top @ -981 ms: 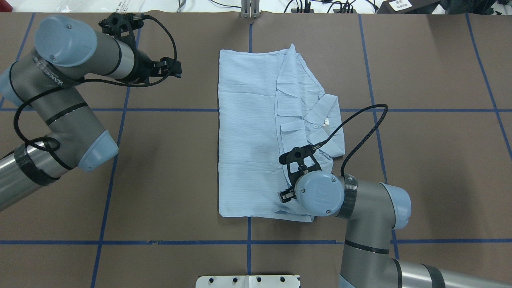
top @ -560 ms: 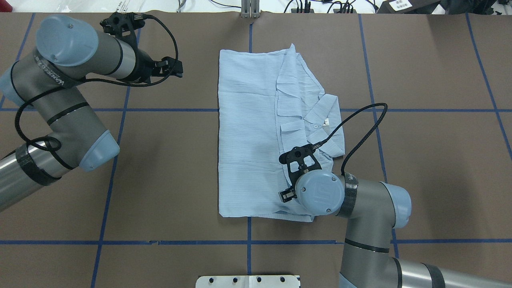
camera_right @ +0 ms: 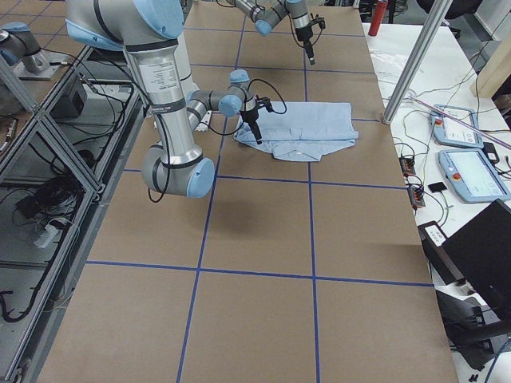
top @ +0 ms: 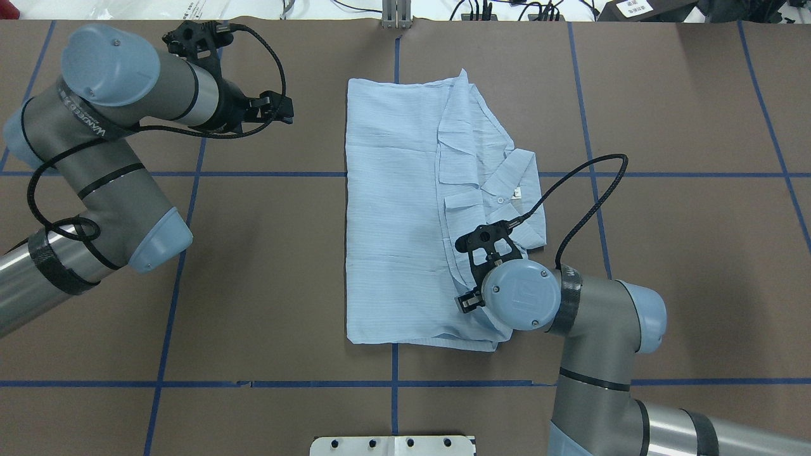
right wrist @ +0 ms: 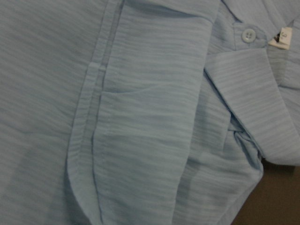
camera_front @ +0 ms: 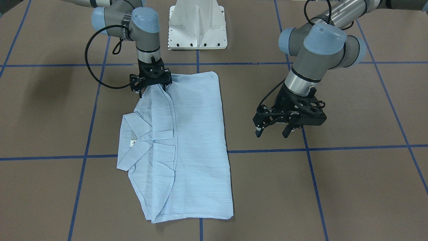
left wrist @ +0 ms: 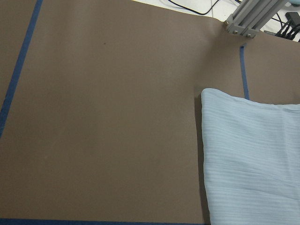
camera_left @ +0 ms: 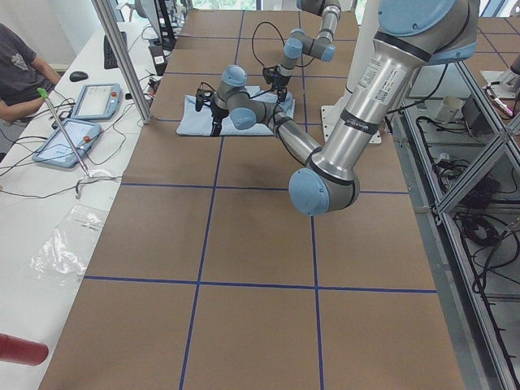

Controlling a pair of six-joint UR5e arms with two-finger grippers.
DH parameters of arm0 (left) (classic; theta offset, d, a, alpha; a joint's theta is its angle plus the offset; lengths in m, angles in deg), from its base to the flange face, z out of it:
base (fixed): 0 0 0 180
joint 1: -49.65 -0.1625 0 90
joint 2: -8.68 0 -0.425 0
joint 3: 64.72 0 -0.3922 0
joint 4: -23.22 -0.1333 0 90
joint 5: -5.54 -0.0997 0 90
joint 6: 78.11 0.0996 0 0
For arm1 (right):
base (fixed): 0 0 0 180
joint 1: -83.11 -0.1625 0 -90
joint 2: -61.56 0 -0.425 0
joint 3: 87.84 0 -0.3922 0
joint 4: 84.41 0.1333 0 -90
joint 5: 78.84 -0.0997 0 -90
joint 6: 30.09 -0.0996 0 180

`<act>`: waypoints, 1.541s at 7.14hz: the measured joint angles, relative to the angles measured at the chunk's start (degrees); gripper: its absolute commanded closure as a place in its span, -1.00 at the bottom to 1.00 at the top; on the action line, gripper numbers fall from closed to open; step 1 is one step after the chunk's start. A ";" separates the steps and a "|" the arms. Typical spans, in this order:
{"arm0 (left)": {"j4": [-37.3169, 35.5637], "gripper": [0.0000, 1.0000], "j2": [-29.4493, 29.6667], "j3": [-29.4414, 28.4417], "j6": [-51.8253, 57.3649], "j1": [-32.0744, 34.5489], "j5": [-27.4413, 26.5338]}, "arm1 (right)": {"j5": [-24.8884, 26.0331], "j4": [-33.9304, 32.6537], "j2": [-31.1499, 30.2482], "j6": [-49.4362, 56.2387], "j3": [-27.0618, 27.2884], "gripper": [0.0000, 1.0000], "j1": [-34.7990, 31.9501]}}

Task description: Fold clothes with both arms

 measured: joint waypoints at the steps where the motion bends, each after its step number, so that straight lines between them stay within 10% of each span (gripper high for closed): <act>1: 0.00 -1.00 0.08 0.00 -0.10 -0.16 0.00 | -0.50 0.04 -1.65 0.80 0.93 -1.00 -0.88; 7: 0.00 -1.00 0.31 0.02 -0.30 -0.97 0.00 | -3.63 0.75 -16.17 8.32 10.21 -1.00 -7.59; 11: 0.80 -1.00 0.06 -0.77 0.20 -1.02 0.00 | -7.50 0.08 1.85 9.57 0.91 -1.00 -12.10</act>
